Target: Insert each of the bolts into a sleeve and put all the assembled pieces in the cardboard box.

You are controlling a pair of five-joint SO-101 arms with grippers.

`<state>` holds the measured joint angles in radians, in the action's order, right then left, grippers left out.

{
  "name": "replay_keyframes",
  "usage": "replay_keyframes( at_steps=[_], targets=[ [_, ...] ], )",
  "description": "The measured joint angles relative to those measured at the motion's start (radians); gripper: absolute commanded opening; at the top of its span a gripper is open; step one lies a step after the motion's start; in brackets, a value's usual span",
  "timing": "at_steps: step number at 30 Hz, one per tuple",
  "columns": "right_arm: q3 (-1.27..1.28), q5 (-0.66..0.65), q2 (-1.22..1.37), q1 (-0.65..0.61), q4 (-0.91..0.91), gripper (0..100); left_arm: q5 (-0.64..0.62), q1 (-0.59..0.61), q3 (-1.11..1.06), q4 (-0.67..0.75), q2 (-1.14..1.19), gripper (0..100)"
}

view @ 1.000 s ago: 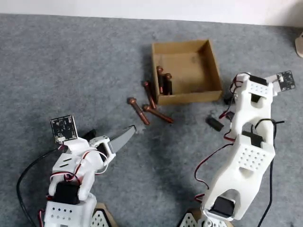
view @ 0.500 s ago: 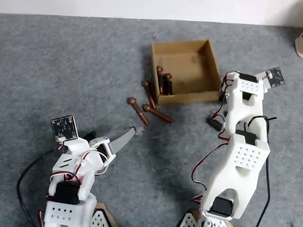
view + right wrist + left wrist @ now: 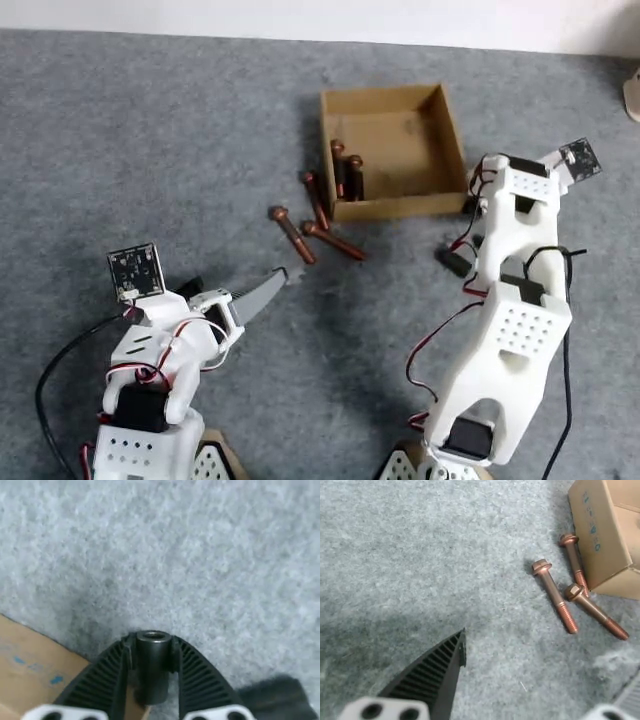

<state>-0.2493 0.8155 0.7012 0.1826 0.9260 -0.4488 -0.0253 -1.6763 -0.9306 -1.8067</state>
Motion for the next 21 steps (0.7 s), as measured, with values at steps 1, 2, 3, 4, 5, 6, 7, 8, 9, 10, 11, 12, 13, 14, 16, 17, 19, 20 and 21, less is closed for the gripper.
replay_keyframes(
  at_steps=[1,2,3,4,5,6,7,8,9,10,11,12,13,14,16,17,19,20,21],
  targets=[
    [0.000,-0.005,-0.020,0.000,0.028,0.3,0.000,0.000,0.000,0.000,0.000,47],
    [0.000,-0.008,-0.052,-0.003,0.058,0.3,0.000,0.000,0.000,0.000,0.000,47],
    [0.011,-0.009,-0.081,-0.008,0.094,0.3,0.000,0.000,0.000,0.000,0.000,47],
    [0.023,-0.014,-0.110,-0.011,0.130,0.3,0.000,0.000,0.000,0.000,0.000,47],
    [0.026,-0.025,-0.141,-0.017,0.175,0.3,0.000,0.000,0.000,0.000,0.000,47],
    [0.028,-0.044,-0.170,-0.025,0.204,0.3,0.000,0.000,0.000,0.000,0.000,47],
    [0.028,-0.074,-0.203,-0.034,0.230,0.3,0.000,0.000,0.000,0.000,0.000,47],
    [0.031,-0.112,-0.241,-0.043,0.256,0.3,0.000,0.000,0.000,0.000,0.000,47],
    [0.040,-0.155,-0.278,-0.054,0.293,0.3,0.000,0.000,0.000,0.000,0.000,47],
    [0.055,-0.196,-0.315,-0.066,0.331,0.3,0.000,0.000,0.000,0.000,0.000,47],
    [0.074,-0.232,-0.341,-0.078,0.370,0.3,0.000,0.000,0.000,0.000,0.000,47],
    [0.097,-0.253,-0.361,-0.089,0.407,0.3,0.000,0.000,0.000,0.000,0.000,47],
    [0.117,-0.267,-0.373,-0.101,0.446,0.3,0.000,0.000,0.000,0.000,0.000,47],
    [0.137,-0.275,-0.381,-0.112,0.480,0.3,0.000,0.000,0.000,0.000,0.000,47],
    [0.170,-0.282,-0.384,-0.132,0.534,0.3,0.000,0.000,0.000,0.000,0.000,47],
    [0.184,-0.284,-0.384,-0.138,0.548,0.3,0.000,0.000,0.000,0.000,0.000,47],
    [0.209,-0.290,-0.385,-0.140,0.560,0.3,0.000,0.000,0.000,0.000,0.000,47],
    [0.226,-0.302,-0.388,-0.140,0.563,0.3,0.000,0.000,0.000,0.000,0.000,47],
    [0.241,-0.324,-0.391,-0.140,0.565,0.3,0.000,0.000,0.000,0.000,0.000,47]
  ],
)
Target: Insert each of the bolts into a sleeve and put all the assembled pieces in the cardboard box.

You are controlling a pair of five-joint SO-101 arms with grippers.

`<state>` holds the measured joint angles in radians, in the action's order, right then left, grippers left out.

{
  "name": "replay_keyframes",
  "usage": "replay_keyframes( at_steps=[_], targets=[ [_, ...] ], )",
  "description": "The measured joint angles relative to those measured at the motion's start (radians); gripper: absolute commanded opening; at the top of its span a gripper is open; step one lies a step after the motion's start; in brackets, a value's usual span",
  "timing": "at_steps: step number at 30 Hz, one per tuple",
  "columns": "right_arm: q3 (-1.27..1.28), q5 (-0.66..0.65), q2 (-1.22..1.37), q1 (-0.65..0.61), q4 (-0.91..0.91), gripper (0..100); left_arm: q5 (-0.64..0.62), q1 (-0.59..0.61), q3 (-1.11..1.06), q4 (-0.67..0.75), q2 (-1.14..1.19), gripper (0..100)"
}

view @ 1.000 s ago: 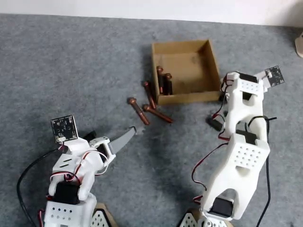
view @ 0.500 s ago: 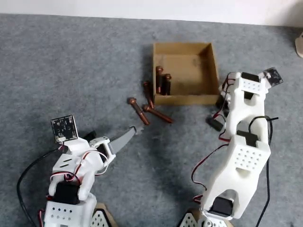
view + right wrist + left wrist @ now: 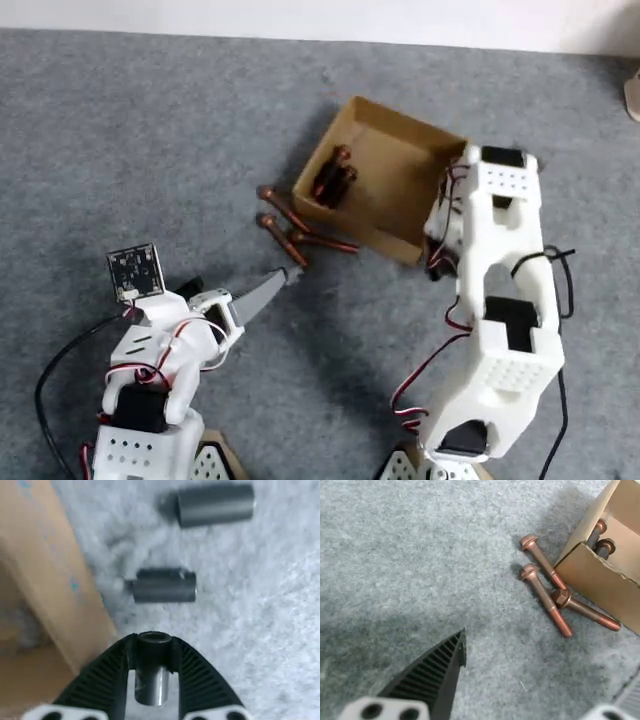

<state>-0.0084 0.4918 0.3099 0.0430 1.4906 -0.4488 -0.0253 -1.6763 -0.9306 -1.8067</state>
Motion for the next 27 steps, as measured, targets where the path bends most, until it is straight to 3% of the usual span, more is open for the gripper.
replay_keyframes(
  at_steps=[7,18,21,27],
  targets=[
    [0.038,-0.091,-0.005,0.038,0.020,0.3,0.000,0.000,0.000,0.000,0.000,47],
    [0.118,-0.486,-0.006,-0.031,0.181,0.4,0.000,0.000,0.000,0.000,0.000,47],
    [0.138,-0.494,-0.009,-0.049,0.175,0.4,0.000,0.000,0.000,0.000,0.000,47],
    [0.273,-0.362,-0.014,-0.057,0.014,0.4,0.000,0.000,0.002,0.000,0.000,47]
  ],
)
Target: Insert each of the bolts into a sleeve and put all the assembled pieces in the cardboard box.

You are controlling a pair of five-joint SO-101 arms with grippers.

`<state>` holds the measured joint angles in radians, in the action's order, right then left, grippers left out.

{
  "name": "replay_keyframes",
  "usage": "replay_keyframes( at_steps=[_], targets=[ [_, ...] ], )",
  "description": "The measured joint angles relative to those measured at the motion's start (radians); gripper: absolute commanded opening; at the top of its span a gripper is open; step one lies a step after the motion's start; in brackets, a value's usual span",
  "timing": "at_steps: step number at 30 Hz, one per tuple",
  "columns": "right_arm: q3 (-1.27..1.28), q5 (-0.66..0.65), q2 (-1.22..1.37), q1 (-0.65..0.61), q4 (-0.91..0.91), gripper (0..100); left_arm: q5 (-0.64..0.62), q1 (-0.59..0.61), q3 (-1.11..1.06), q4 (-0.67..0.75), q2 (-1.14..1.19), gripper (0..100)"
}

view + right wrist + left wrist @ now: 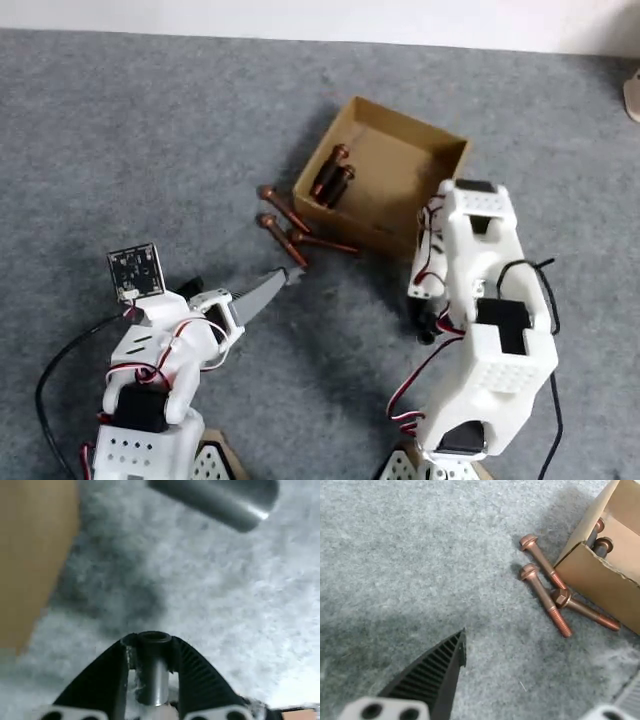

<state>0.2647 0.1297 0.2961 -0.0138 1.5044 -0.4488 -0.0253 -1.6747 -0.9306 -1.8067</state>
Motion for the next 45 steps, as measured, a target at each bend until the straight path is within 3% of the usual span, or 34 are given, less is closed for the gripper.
replay_keyframes(
  at_steps=[6,20,26,33,41,45],
  targets=[
    [0.094,0.021,-0.035,-0.054,-0.094,0.4,0.038,0.000,0.006,-0.025,0.000,47],
    [0.106,0.025,-0.041,-0.063,-0.103,0.4,0.044,-0.002,0.087,-0.058,0.064,47],
    [0.106,0.025,-0.041,-0.063,-0.103,0.4,0.038,-0.002,0.267,-0.058,0.396,47],
    [0.106,0.025,-0.041,-0.063,-0.107,0.4,-0.163,-0.002,0.473,0.051,0.830,46],
    [0.106,0.025,-0.041,-0.063,-0.110,0.4,-0.311,-0.002,0.680,0.138,1.293,19],
    [0.106,0.025,-0.041,-0.063,-0.110,0.4,-0.384,-0.002,0.802,0.143,1.455,17]
  ],
)
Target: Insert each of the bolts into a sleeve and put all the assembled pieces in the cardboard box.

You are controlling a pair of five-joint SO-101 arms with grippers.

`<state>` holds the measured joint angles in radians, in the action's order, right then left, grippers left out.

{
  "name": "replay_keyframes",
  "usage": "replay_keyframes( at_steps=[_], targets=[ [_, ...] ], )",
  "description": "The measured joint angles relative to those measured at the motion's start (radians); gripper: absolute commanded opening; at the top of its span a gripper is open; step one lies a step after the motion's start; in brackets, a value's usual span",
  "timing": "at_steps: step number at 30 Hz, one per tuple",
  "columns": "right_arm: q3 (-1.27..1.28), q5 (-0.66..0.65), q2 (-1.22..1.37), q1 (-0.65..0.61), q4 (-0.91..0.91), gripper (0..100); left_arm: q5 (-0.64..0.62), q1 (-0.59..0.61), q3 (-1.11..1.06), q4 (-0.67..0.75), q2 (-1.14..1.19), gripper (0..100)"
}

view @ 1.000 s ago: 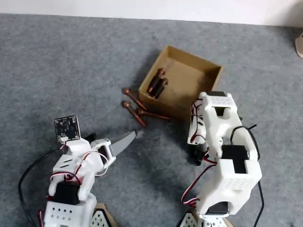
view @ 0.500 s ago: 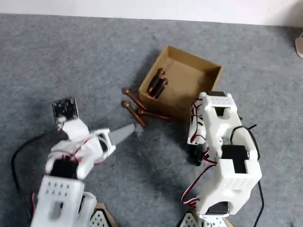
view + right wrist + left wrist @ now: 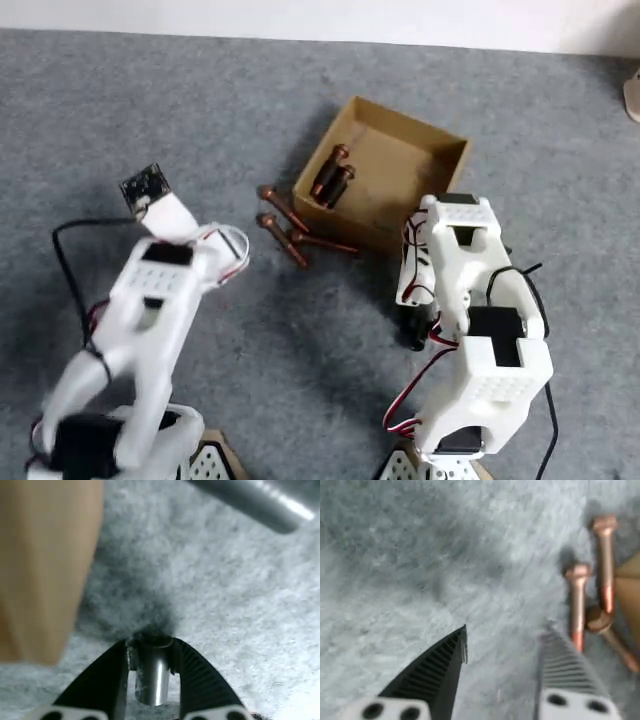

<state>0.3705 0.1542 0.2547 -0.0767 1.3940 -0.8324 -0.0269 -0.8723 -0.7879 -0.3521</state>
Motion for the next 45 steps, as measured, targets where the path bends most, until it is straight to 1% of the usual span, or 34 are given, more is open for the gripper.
replay_keyframes(
  at_steps=[5,10,14,18,28,34,36,38,40,41,43,45],
  targets=[
    [0.000,0.000,0.000,0.000,0.000,0.4,-0.018,-0.003,0.121,0.000,0.127,21],
    [0.000,0.000,0.000,0.000,0.000,0.4,-0.020,-0.060,0.152,0.000,0.198,22],
    [0.000,0.000,0.000,0.000,0.000,0.4,-0.038,-0.107,0.175,0.041,0.235,22],
    [0.000,0.000,0.000,0.000,0.000,0.4,-0.097,-0.120,0.175,0.104,0.258,22],
    [0.000,0.000,0.000,0.000,0.000,0.4,-0.157,-0.140,0.176,0.244,0.397,22],
    [0.000,0.000,0.000,0.000,0.000,0.4,-0.161,-0.140,0.233,0.255,0.477,22],
    [0.000,0.000,0.000,0.000,0.000,0.4,-0.161,-0.140,0.241,0.252,0.493,19],
    [0.000,0.000,0.000,0.000,0.000,0.4,-0.161,-0.140,0.242,0.252,0.499,12],
    [0.000,0.000,0.000,0.000,0.000,0.4,-0.163,-0.141,0.244,0.253,0.499,3],
    [0.000,0.000,0.000,0.000,0.000,0.4,-0.163,-0.141,0.250,0.253,0.499,0],
    [0.000,0.000,0.000,0.000,0.000,0.4,-0.164,-0.141,0.256,0.253,0.500,3],
    [0.000,0.000,0.000,0.000,0.000,0.4,-0.160,-0.141,0.258,0.255,0.503,1]
  ],
)
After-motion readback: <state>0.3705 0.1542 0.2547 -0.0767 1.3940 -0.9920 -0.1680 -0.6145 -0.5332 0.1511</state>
